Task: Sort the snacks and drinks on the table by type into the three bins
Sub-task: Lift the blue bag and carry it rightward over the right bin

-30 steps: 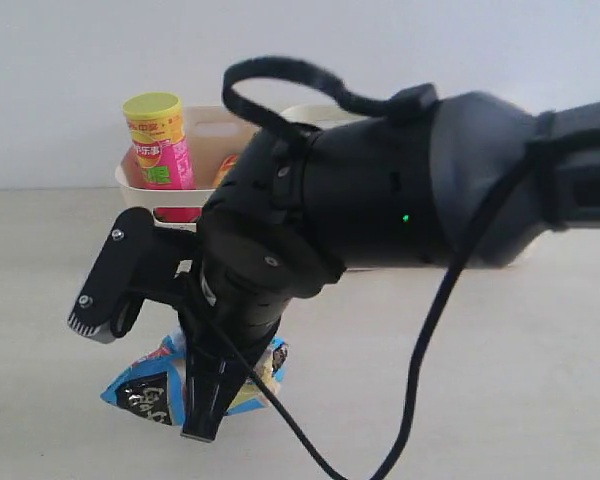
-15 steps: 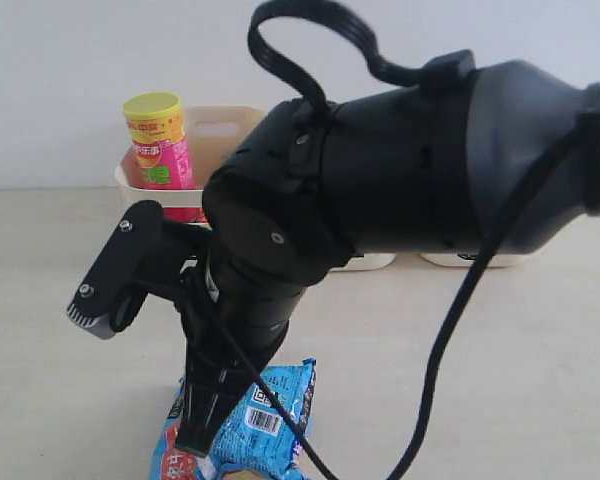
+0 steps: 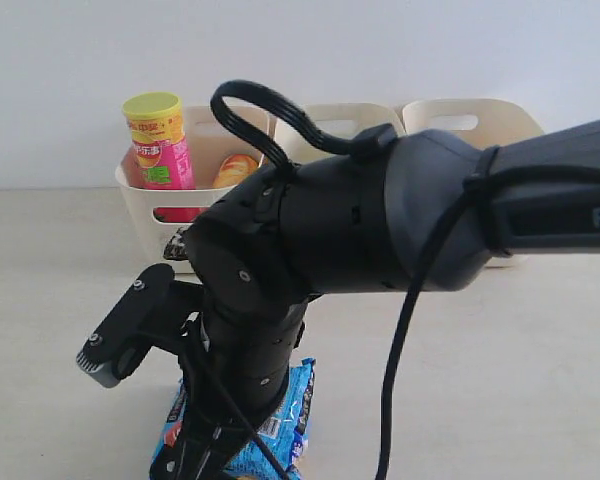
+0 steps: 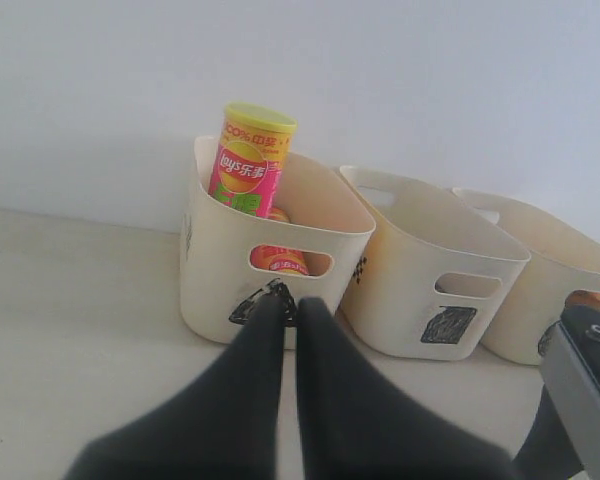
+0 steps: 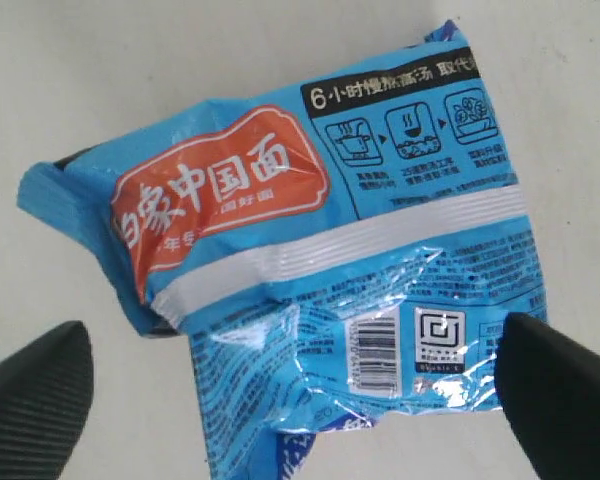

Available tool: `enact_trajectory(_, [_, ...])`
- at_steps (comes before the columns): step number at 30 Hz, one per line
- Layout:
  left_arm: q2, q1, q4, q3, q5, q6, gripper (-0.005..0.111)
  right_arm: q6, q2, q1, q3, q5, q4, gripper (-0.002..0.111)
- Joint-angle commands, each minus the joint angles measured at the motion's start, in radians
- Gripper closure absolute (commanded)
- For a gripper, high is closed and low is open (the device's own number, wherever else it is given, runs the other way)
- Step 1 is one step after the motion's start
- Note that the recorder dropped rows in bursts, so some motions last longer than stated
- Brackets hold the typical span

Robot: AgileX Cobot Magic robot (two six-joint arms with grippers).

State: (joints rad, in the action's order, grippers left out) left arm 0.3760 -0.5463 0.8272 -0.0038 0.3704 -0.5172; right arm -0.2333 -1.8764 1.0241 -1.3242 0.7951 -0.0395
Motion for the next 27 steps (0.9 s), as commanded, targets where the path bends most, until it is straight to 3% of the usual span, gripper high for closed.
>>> enact_trajectory(1, [-0.006,0.002,-0.006,0.004,-0.002,-0.008,0.103,0.045,0.001,-0.004,-0.003,-0.007,0.025,0.008])
enact_trajectory(7, [-0.006,0.002,-0.006,0.004,-0.002,-0.008,0.103,0.071,-0.075,0.022,-0.003,-0.074,0.004,0.008])
enact_trajectory(14, [-0.006,0.002,-0.006,0.004,-0.002,-0.008,0.103,0.262,-0.205,0.024,-0.003,-0.101,-0.293,0.009])
enact_trajectory(15, [-0.006,0.002,-0.006,0.004,-0.002,-0.008,0.103,0.257,-0.208,0.024,-0.003,-0.108,-0.293,0.017])
enact_trajectory(17, [-0.006,0.002,-0.006,0.004,-0.002,-0.008,0.103,0.254,-0.208,0.024,-0.003,-0.114,-0.293,0.055])
enact_trajectory(19, [-0.006,0.002,-0.006,0.004,-0.002,-0.008,0.103,0.249,-0.193,0.022,-0.004,-0.11,-0.295,0.108])
enact_trajectory(23, [-0.006,0.002,-0.006,0.004,-0.002,-0.008,0.103,0.249,-0.081,0.02,-0.004,-0.074,-0.332,0.109])
enact_trajectory(27, [-0.006,0.002,-0.006,0.004,-0.004,-0.008,0.103,0.251,0.107,-0.069,-0.004,-0.027,-0.351,0.108])
